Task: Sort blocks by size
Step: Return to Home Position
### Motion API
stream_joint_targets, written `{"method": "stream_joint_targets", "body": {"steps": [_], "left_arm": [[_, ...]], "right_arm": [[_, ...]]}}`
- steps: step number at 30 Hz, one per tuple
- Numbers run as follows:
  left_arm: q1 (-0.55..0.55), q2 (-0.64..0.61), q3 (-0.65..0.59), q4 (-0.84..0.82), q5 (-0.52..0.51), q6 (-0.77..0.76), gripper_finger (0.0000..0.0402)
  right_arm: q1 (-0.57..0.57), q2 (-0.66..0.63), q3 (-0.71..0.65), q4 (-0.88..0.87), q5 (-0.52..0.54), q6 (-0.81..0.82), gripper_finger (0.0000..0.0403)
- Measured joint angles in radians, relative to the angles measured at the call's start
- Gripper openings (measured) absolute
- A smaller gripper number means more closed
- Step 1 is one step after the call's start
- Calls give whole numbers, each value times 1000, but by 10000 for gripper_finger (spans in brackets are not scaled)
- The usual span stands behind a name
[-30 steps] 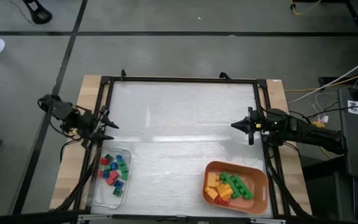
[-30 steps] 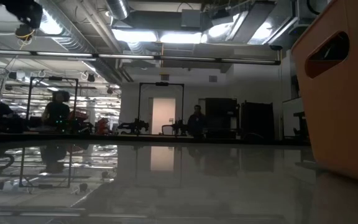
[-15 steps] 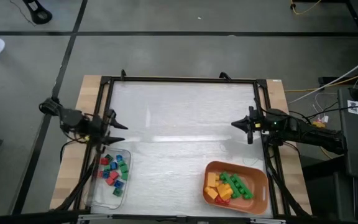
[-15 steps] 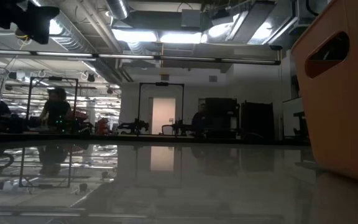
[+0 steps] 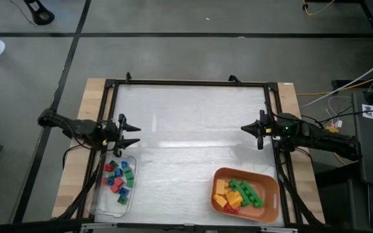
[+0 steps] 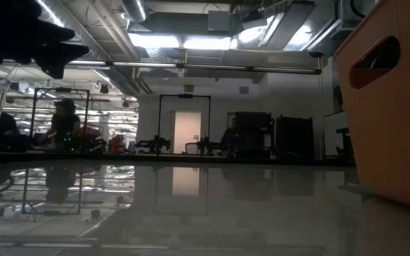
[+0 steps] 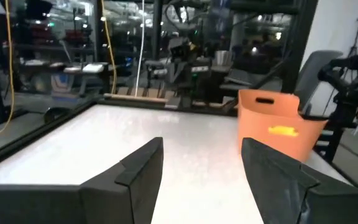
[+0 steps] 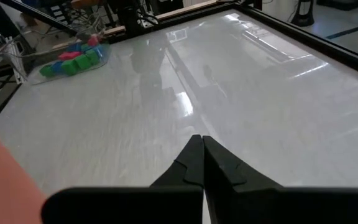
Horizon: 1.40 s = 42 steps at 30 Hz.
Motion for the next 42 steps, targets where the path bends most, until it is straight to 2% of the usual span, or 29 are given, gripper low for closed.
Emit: {"method": "stream_joint_targets", "body": {"steps": [8, 17, 22, 25, 33, 42], "left_arm": [[72, 0, 0, -5, 102, 8, 205], [78, 0, 0, -47, 104, -24, 205], [78, 3, 2, -95, 109, -11, 205], [77, 8, 2, -98, 112, 0, 205], [77, 11, 3, -99, 112, 85, 205], [77, 11, 3, -100, 112, 76, 205]], "right_arm": [[0, 0, -2, 19, -2, -28, 1], [1, 2, -163, 312, -97, -30, 1], [1, 10, -189, 407, -117, -38, 1], [0, 8, -206, 450, -95, -44, 1], [0, 8, -208, 412, 48, -61, 1], [0, 8, -209, 410, 58, -61, 1]]}}
